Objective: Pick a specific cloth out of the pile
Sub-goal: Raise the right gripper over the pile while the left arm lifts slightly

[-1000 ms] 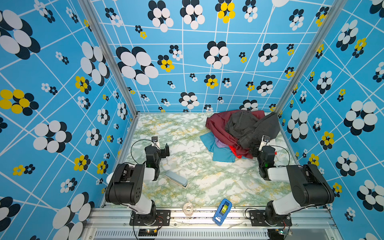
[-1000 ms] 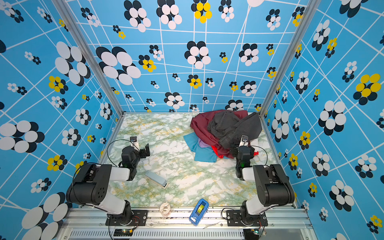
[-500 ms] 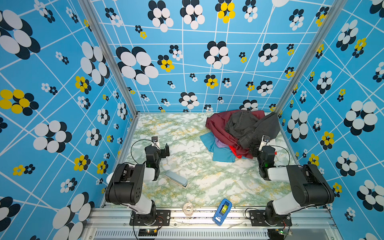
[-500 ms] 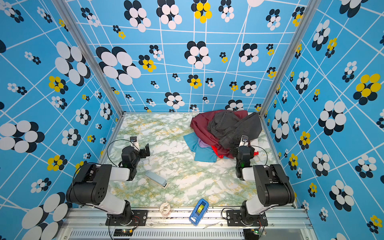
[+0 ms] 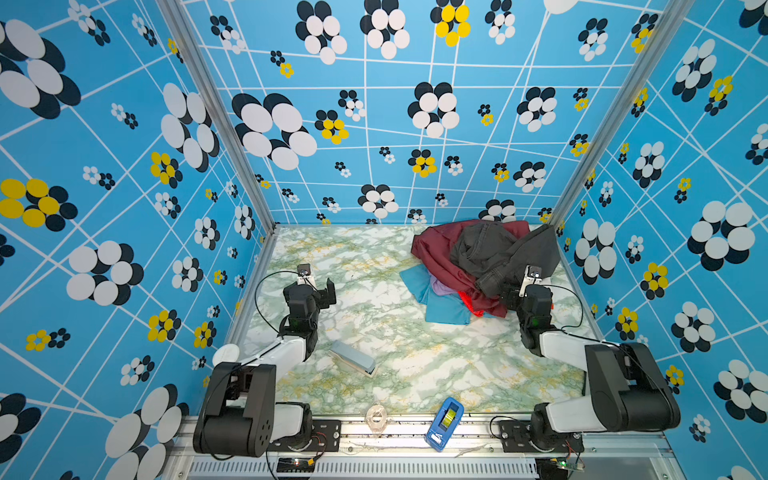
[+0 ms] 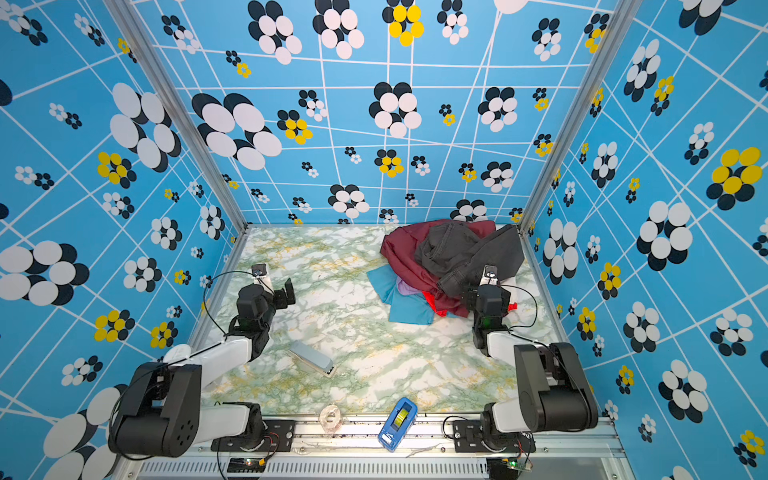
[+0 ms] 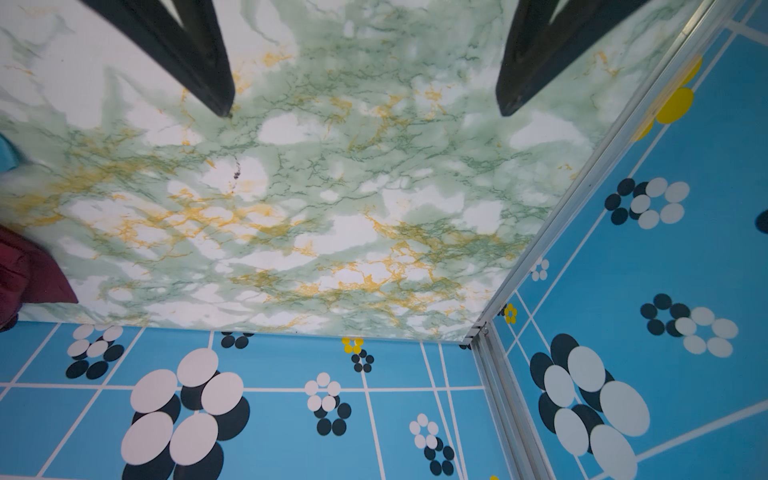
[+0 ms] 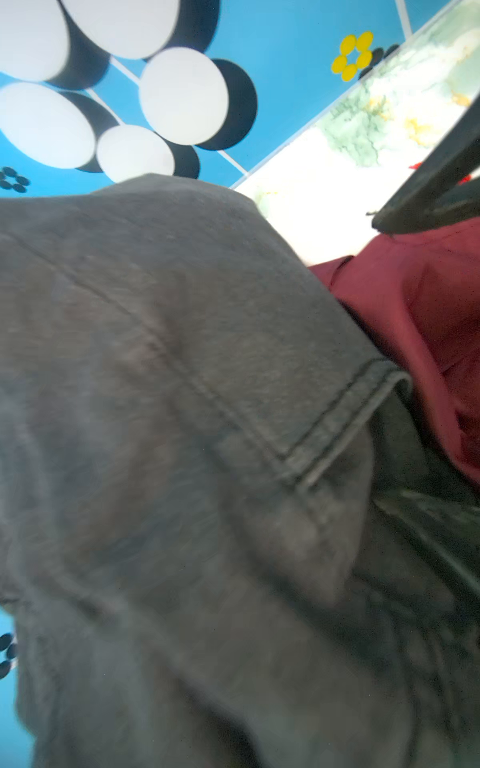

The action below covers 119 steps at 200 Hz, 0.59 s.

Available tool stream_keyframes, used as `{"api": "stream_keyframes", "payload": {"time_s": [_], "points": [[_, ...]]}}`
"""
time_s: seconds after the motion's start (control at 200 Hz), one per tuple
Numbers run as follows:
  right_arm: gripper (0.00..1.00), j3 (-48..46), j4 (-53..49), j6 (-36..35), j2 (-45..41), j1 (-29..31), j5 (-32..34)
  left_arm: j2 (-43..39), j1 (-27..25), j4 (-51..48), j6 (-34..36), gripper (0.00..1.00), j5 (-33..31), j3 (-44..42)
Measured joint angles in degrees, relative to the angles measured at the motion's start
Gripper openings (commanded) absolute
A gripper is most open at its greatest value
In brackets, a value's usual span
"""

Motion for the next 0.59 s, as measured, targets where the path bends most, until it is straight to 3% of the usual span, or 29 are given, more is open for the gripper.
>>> {"api": "stream_keyframes", "payload": {"time_s": [0.295, 0.415, 0.595], "points": [[0.97, 17.86, -33.33, 2.38, -13.53, 9.35, 3.17, -9.44, -6.21, -19.15, -3.39, 0.99, -2.34, 8.35], [0.96, 22.73, -43.15, 3.76, -14.62, 12.7, 4.17, -10.05, -10.12, -26.71, -4.46, 0.93, -3.78, 11.45], [0.95, 28.96, -53.42, 5.16, -12.13, 17.88, 4.85, -9.03, -14.27, -38.07, -6.99, 0.94, -4.72, 17.81]]}}
